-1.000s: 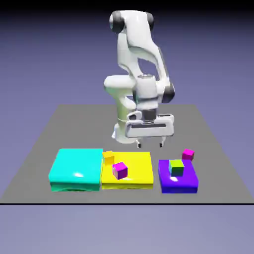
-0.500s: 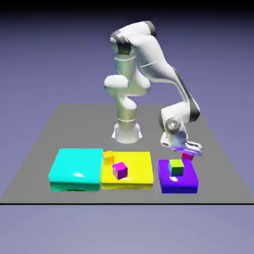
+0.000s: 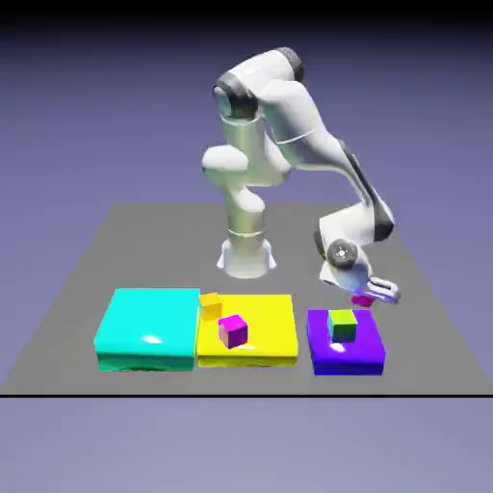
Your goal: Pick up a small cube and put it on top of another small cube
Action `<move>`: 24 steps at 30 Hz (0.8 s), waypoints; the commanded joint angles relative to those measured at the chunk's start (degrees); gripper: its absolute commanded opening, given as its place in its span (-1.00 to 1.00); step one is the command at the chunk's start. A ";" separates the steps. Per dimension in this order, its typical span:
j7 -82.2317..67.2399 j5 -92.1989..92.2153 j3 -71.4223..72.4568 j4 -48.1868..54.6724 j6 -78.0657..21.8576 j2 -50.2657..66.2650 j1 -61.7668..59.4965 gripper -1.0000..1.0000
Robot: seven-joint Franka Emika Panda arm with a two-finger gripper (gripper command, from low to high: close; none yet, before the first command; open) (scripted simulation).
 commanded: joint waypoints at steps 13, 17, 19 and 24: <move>9.61 31.75 -16.69 -5.92 -1.57 -23.24 -15.10 -1.00; 13.55 40.58 -20.36 -9.10 0.34 -30.02 -23.40 -1.00; 15.04 41.73 -20.13 -10.66 2.33 -31.16 -27.55 -1.00; 12.72 44.36 -18.06 -10.39 7.07 -26.80 -30.11 -1.00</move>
